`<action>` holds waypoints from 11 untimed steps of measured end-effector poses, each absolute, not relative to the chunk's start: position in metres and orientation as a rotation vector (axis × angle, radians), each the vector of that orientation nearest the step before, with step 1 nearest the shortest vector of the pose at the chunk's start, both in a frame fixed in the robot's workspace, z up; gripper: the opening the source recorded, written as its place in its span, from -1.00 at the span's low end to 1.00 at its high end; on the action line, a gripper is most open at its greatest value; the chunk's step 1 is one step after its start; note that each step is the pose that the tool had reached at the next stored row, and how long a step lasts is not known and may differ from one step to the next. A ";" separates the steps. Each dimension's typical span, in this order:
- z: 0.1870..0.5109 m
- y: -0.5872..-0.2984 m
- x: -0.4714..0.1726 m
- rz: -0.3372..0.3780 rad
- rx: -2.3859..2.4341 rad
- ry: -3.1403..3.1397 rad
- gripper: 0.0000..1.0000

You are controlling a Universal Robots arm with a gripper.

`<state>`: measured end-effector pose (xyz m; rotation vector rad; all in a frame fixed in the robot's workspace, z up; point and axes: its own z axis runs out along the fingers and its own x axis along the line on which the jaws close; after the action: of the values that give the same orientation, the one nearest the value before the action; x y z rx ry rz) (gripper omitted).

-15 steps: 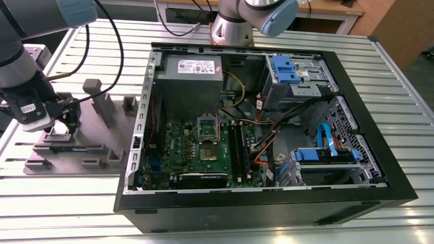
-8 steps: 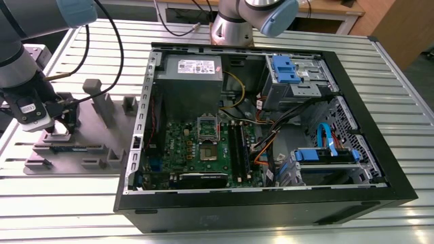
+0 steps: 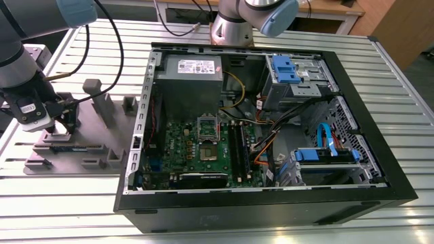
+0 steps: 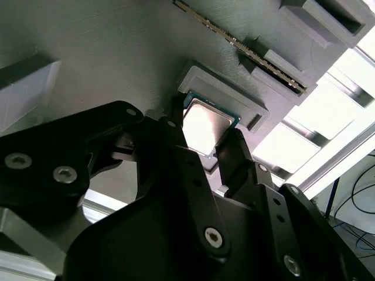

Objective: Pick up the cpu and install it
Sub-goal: 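Pick up the cpu and move it towards the insertion slot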

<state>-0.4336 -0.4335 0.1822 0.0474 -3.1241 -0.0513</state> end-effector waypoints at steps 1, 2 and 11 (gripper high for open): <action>0.182 -0.433 -0.434 -0.051 0.047 -3.124 -0.06; 0.182 -0.434 -0.434 -0.051 0.047 -3.124 -0.06; 0.182 -0.433 -0.434 -0.051 0.047 -3.124 0.09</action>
<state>-0.4336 -0.4335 0.1821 0.0475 -3.1242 -0.0514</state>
